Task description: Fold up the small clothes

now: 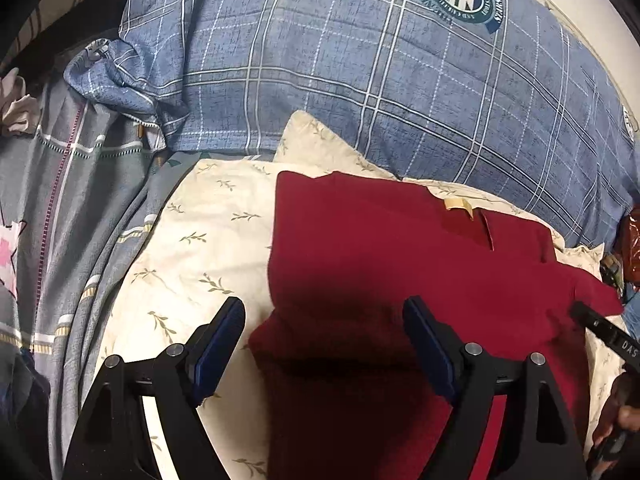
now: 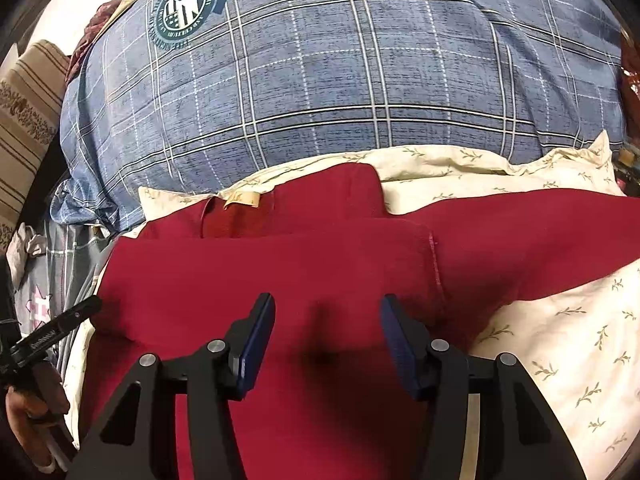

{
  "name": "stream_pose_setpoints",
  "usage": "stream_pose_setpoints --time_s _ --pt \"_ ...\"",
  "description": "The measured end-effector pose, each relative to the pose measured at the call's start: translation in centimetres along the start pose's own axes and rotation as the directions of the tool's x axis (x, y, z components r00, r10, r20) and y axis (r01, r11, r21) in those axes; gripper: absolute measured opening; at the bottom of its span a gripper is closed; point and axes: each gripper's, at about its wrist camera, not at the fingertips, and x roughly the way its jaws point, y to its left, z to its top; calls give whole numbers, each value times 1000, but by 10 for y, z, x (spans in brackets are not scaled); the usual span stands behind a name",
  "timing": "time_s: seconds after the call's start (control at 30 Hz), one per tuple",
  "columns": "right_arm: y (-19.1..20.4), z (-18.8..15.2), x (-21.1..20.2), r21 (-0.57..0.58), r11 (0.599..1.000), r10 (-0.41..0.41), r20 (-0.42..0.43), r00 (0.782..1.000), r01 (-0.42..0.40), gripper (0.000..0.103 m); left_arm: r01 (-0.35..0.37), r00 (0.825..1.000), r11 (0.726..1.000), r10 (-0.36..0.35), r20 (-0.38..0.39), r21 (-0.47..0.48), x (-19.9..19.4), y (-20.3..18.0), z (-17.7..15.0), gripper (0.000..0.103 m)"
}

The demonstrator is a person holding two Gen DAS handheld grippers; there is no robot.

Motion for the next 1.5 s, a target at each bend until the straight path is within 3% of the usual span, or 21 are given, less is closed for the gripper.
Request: stream_pose_setpoints --time_s 0.23,0.4,0.5,0.67,0.8,0.97,1.03,1.07,1.1,1.13,1.2,1.33,1.5 --pt "-3 -3 6 4 1000 -10 -18 1000 10 57 -6 999 1000 6 -35 -8 22 -2 3 81" --pt "-27 1 8 80 997 10 -43 999 -6 58 -59 994 998 59 -94 9 43 -3 3 81" --pt "-59 8 -6 159 987 17 -34 999 -11 61 -70 994 997 73 -87 35 47 -8 4 81" --pt "-145 5 -42 280 953 -122 7 992 115 66 -51 994 999 52 -94 15 46 -2 6 81" --pt "-234 1 -60 445 874 -237 36 971 197 68 -48 995 999 49 -82 9 42 1 7 81" --pt "-312 8 -43 594 786 -252 50 967 174 65 -54 996 999 54 -71 -4 40 5 8 81" --pt "-324 16 -35 600 785 -250 80 965 153 63 -58 996 998 58 -67 -2 41 5 9 81" --pt "-325 22 -31 595 785 -277 88 957 172 53 -60 996 998 60 -65 -1 41 5 9 81" --pt "-328 26 -28 593 782 -302 88 949 194 28 -62 996 998 62 -61 -1 42 5 10 81" --pt "-331 30 -25 593 778 -316 81 945 209 10 -64 996 998 63 -59 -4 41 5 10 81" --pt "-338 35 -28 608 769 -306 78 949 198 5 -63 997 998 62 -51 -11 39 5 11 81" --pt "-301 53 -73 507 847 -296 199 934 160 5 -49 999 998 49 -1 -45 24 11 16 81" --pt "-190 71 -117 256 966 -109 299 948 31 5 -30 998 994 35 43 -109 8 26 17 81"
